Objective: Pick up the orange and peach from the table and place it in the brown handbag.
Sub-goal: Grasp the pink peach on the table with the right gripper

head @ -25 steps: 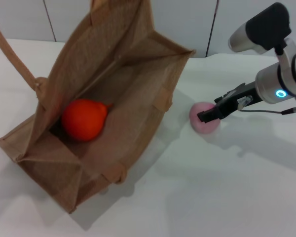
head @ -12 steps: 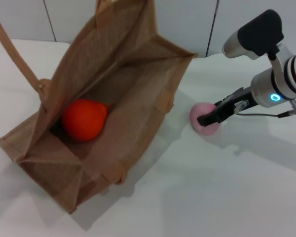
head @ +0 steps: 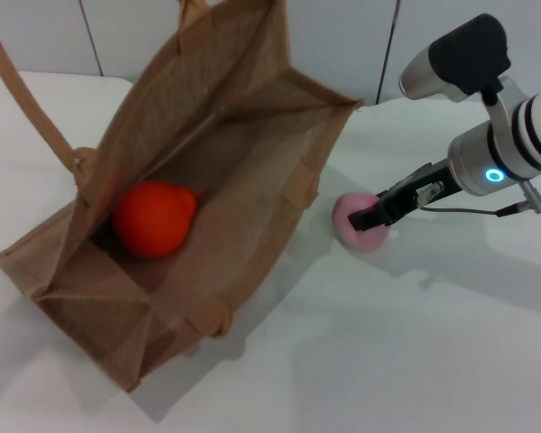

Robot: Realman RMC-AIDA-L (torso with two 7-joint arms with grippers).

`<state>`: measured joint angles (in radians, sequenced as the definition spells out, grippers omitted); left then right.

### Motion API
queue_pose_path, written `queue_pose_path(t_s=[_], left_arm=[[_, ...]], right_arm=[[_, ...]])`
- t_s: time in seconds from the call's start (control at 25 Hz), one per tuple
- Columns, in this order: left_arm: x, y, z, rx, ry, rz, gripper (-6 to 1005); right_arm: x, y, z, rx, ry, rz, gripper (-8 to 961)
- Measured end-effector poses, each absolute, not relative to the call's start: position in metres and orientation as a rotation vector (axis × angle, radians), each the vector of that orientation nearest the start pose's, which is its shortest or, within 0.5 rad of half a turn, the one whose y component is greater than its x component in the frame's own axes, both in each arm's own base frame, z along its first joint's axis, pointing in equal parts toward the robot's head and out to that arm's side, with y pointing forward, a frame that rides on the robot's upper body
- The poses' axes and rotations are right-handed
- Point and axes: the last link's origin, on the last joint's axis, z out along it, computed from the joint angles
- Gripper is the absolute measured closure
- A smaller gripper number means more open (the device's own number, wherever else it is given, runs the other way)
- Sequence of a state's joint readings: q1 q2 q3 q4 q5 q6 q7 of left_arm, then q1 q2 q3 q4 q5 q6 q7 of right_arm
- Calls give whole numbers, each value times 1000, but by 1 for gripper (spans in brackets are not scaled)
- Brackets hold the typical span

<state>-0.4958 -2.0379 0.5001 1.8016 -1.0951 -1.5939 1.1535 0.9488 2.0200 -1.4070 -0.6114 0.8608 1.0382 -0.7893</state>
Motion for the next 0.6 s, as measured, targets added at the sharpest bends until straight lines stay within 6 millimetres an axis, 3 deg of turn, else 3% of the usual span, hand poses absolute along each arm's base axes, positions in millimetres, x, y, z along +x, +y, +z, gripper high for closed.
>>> queue_pose_path(t_s=[0.2,0.6], left_arm=[[-164,333,233,-2121,-270,-382,910],[-165,333,233,-2118,-273,-381,911]], right_arm=[[169,427,-60,-2652,883,-241,389],[168,428,-58,-2646,885,-232,476]])
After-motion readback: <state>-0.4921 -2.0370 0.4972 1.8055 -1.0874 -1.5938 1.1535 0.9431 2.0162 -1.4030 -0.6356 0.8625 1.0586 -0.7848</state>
